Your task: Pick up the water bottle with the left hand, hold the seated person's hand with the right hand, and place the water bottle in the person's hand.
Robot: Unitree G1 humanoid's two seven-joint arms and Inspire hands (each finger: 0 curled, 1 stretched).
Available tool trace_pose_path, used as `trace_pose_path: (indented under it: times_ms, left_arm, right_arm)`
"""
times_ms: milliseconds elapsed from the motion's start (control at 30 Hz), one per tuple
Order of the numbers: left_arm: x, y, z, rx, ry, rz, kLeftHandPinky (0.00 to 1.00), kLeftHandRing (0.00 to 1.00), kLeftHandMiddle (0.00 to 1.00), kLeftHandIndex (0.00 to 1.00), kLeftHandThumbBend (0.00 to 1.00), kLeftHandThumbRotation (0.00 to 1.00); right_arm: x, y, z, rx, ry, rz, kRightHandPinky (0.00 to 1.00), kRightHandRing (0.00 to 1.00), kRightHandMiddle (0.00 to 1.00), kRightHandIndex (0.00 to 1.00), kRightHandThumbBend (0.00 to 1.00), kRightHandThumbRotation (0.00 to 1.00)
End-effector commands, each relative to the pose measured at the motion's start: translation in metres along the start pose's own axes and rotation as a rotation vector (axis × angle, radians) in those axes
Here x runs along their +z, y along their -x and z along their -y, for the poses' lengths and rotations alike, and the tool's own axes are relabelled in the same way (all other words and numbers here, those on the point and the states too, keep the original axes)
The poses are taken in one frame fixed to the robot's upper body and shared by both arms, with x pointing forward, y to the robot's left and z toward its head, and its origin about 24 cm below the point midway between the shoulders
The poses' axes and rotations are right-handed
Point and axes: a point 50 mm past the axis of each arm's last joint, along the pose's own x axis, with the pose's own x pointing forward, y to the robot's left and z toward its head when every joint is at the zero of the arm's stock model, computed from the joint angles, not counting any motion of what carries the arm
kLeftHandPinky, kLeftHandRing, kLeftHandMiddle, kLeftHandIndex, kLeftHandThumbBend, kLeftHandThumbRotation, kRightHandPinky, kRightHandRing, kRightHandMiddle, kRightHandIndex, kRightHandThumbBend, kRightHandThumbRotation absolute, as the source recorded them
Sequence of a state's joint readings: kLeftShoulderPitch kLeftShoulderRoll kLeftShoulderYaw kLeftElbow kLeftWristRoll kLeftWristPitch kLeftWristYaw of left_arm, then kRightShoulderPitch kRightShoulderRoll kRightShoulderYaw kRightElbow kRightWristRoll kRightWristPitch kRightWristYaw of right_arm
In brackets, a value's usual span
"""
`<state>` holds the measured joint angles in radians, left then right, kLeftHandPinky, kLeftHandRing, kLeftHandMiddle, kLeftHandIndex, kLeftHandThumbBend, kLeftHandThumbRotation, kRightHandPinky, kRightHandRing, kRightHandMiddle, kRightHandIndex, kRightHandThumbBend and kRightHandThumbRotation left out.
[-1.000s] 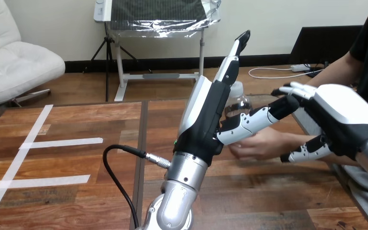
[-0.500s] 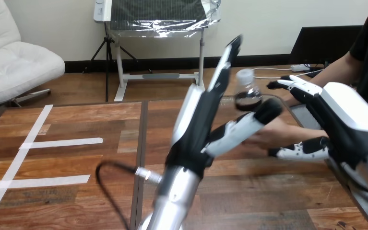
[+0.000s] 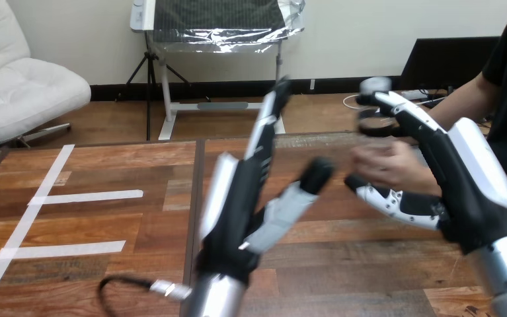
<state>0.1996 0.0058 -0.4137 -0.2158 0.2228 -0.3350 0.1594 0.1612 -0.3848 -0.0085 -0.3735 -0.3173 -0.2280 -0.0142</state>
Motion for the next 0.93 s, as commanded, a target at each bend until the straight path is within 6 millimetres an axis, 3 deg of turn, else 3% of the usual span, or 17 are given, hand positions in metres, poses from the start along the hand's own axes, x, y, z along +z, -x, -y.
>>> trace_pose_path:
  times_ms: [0,467,900]
  left_arm:
    - [0.012,0.004,-0.012,0.034,-0.012,0.076,0.99,0.98,1.0,0.98,0.63,0.93]
    - [0.008,0.029,-0.018,0.097,-0.007,0.096,0.94,0.97,0.99,0.97,0.5,0.91]
    - [0.005,0.044,-0.018,0.187,-0.062,0.108,0.86,0.93,0.96,0.95,0.5,0.93]
  right_arm:
    - [0.01,-0.002,-0.005,-0.075,-0.097,0.072,0.69,0.84,0.88,0.82,0.38,0.0]
    - [0.011,0.007,-0.031,-0.142,-0.301,0.129,0.64,0.8,0.86,0.78,0.23,0.0]
    - [0.013,0.011,-0.046,-0.174,-0.419,0.165,0.66,0.81,0.84,0.75,0.14,0.0]
